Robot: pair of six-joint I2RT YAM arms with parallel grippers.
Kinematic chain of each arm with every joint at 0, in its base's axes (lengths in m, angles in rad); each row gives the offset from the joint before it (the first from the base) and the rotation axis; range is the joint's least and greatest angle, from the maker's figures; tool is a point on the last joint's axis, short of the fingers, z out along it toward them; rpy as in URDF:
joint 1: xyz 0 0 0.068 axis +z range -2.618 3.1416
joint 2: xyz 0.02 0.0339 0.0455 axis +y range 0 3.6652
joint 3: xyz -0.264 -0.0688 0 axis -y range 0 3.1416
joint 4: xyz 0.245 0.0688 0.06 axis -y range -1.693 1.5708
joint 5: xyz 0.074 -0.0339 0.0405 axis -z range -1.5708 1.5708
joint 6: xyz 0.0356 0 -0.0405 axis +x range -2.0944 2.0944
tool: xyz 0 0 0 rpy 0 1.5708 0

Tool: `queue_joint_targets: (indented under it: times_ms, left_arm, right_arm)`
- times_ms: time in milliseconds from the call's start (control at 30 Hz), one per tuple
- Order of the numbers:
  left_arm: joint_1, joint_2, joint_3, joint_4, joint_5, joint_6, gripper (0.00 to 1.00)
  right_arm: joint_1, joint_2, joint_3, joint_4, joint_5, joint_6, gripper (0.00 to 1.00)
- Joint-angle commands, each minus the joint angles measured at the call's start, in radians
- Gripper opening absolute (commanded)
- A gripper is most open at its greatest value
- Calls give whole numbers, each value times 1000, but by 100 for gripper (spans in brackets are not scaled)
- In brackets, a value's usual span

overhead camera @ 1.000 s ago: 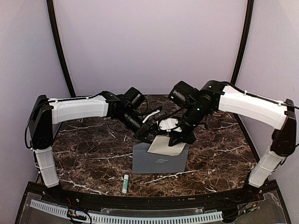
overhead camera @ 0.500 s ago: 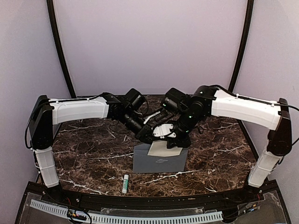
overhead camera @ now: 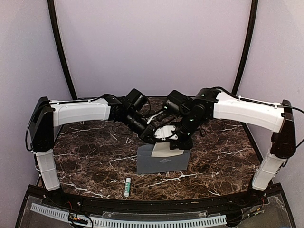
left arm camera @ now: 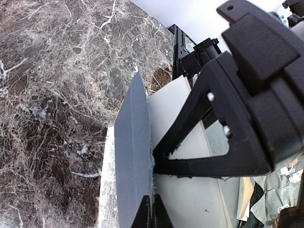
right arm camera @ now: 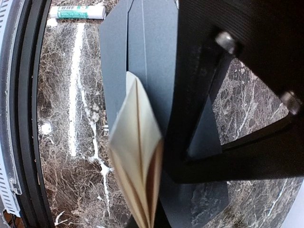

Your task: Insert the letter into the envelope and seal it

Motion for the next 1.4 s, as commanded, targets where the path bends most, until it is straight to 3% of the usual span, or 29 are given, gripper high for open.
queue_joint_targets:
  times_ms: [0, 333, 1133, 1367]
  left_arm:
    - [9, -41, -16, 39, 38, -41, 0]
    - [18, -41, -28, 64, 55, -50, 0]
    - [18, -25, -26, 58, 65, -47, 0]
    - [19, -24, -25, 54, 68, -40, 0]
  right_arm:
    - [8, 25, 25, 35, -4, 27, 0]
    - [10, 45, 19, 29, -105, 17, 0]
    - [37, 82, 11, -4, -91, 19, 0]
    - [30, -8, -31, 24, -87, 22, 13]
